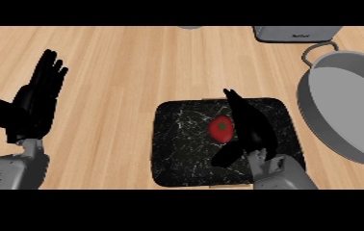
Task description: Pick the tomato from the tray and place it in the pot
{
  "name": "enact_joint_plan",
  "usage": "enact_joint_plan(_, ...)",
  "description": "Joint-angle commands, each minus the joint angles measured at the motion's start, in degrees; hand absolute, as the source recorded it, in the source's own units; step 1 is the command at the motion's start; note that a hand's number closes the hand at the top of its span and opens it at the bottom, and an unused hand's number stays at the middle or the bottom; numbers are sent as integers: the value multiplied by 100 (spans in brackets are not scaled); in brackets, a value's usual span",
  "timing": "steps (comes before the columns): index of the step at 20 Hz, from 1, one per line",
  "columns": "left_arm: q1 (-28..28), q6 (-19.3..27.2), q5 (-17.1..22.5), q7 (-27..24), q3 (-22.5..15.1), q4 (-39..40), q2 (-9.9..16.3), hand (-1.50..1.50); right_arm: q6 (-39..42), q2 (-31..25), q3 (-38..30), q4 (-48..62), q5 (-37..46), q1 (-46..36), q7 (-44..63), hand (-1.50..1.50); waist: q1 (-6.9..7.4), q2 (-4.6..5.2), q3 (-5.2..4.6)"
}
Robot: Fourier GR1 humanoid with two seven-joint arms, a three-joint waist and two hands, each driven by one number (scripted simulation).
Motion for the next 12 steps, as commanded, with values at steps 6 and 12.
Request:
enact_joint_plan(6,-214,26,-368,327,97,-2,-253,0,-115,394,-240,791,616,223,-591,-150,-6,1,1)
enact_joint_plan(12,-27,-408,-185,-14,411,140,-216,0,45,621,-555,1317,696,-85,-830,-150,9,1,0)
